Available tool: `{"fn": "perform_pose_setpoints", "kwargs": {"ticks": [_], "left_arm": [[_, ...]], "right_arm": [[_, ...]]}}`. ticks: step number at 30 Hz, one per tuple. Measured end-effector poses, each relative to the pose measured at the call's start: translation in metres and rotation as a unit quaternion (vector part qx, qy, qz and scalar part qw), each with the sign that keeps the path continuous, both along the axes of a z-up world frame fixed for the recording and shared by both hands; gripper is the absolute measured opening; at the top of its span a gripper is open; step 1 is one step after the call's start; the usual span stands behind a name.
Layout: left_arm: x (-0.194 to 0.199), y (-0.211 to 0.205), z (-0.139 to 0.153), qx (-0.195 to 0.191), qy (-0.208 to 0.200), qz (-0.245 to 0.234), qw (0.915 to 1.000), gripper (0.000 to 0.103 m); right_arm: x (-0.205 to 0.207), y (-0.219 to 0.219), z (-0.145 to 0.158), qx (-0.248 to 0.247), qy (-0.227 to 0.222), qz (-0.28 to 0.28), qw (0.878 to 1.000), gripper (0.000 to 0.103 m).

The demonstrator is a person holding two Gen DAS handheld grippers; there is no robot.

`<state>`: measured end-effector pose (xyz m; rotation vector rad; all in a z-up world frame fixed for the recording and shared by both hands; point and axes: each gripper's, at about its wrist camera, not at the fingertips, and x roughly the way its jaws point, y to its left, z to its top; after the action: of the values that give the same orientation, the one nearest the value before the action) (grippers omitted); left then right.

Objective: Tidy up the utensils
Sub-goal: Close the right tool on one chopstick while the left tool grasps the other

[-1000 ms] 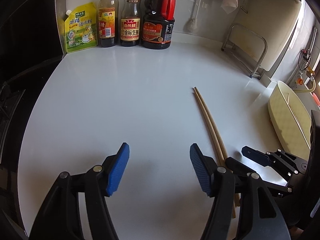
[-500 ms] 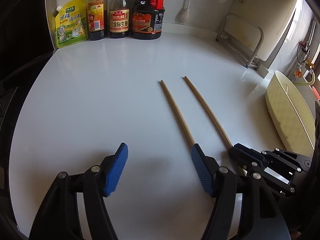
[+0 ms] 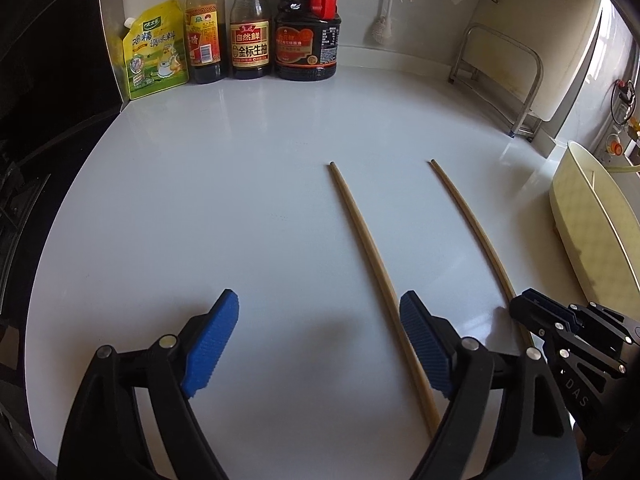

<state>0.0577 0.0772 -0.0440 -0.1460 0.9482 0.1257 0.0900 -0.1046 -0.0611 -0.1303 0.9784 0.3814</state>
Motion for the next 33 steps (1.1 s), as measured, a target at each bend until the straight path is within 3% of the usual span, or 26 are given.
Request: {"fn": "perform_pose_setpoints", "kwargs": {"ticks": [5, 21, 23, 26, 29, 30, 31, 33], "left_arm": [[0.005, -0.006, -0.006, 0.009, 0.012, 0.003, 0.9999, 0.083], [0.010, -0.025, -0.016, 0.028, 0.012, 0.001, 0.9995, 0.084], [0.010, -0.027, -0.015, 0.029, 0.007, -0.005, 0.9995, 0.077], [0.009, -0.030, -0.012, 0.028, 0.001, -0.018, 0.9994, 0.060], [0.008, -0.037, -0.010, 0.027, -0.002, -0.041, 0.9988, 0.036], [0.008, -0.038, -0.009, 0.025, -0.002, -0.047, 0.9986, 0.023], [0.008, -0.040, -0.009, 0.023, -0.002, -0.051, 0.9984, 0.010], [0.008, -0.041, -0.009, 0.019, -0.001, -0.056, 0.9983, 0.010]], "right_arm": [[0.003, -0.003, 0.000, 0.002, -0.003, -0.004, 1.000, 0.026], [0.008, 0.003, -0.004, -0.010, -0.020, 0.001, 1.000, 0.026], [0.007, 0.007, -0.005, -0.019, -0.026, 0.006, 0.999, 0.026], [0.005, 0.014, -0.006, -0.035, -0.035, 0.016, 0.999, 0.026], [0.003, 0.018, -0.007, -0.037, -0.037, 0.025, 0.998, 0.020], [0.003, 0.019, -0.006, -0.039, -0.039, 0.026, 0.998, 0.009], [0.002, 0.019, -0.007, -0.041, -0.040, 0.025, 0.998, 0.007], [0.003, 0.017, -0.007, -0.033, -0.037, 0.023, 0.998, 0.006]]}}
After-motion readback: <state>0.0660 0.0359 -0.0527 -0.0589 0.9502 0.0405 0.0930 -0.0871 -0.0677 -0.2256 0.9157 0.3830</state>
